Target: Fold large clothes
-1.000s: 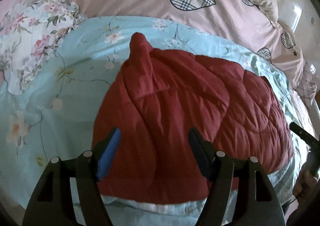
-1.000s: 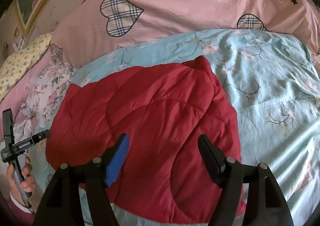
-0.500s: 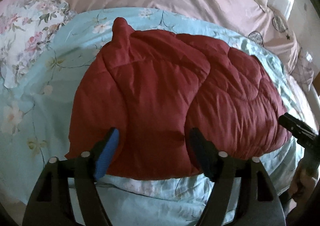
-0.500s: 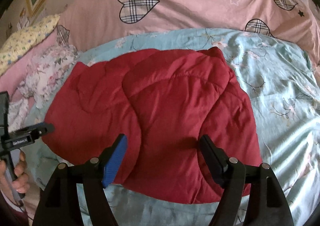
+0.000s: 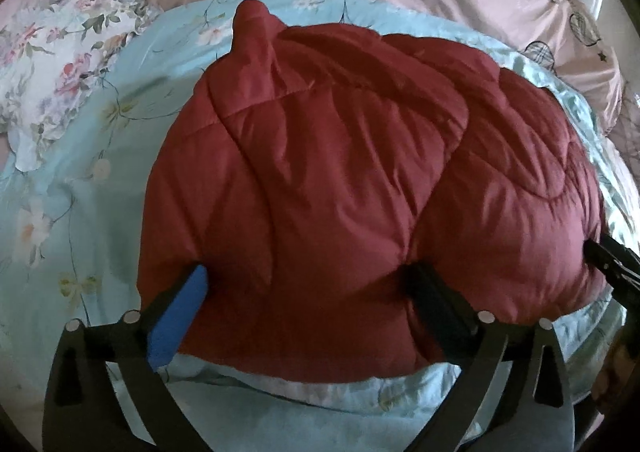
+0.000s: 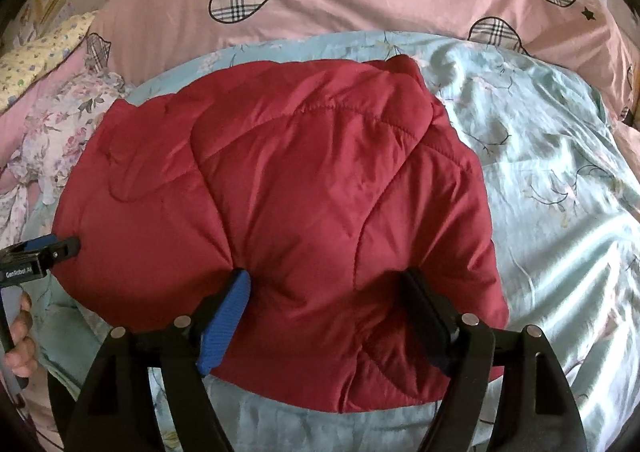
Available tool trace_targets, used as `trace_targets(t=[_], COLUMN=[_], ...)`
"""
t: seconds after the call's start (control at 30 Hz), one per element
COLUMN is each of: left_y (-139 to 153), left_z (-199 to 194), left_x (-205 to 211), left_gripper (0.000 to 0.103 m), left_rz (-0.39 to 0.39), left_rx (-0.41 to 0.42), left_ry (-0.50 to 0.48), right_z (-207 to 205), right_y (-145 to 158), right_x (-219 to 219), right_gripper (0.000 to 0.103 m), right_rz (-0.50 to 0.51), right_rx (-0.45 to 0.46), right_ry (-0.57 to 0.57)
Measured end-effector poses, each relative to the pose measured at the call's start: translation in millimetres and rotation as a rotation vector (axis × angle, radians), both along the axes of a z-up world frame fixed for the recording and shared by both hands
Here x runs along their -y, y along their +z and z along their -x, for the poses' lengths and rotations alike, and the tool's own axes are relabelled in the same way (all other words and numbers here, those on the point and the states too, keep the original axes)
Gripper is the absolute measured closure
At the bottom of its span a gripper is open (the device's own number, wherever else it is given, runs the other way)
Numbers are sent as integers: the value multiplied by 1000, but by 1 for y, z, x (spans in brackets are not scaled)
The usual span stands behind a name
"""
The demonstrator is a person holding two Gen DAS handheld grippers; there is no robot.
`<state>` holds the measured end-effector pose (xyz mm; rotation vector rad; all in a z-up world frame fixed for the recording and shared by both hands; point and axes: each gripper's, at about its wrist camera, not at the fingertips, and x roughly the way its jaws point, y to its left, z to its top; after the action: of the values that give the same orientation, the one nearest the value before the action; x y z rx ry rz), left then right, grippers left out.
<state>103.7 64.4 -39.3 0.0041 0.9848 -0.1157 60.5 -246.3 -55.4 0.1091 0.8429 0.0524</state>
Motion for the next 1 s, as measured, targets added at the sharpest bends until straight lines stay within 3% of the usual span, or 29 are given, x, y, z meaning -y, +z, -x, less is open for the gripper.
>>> trace_targets(t=[0.77,1.0], left_y=[-9,-9], left_z=[-26,-25], left_x=[18,18], left_gripper=[0,0], left_rz=[-105,-109], left_rx=[2,5], left_ry=[20,28], right_z=[-8,12], right_y=[-4,28], right_x=[5,-5], right_gripper=[15,14], right_rz=[-26,-25], right_rx=[22,112], right_ry=[-27,-17])
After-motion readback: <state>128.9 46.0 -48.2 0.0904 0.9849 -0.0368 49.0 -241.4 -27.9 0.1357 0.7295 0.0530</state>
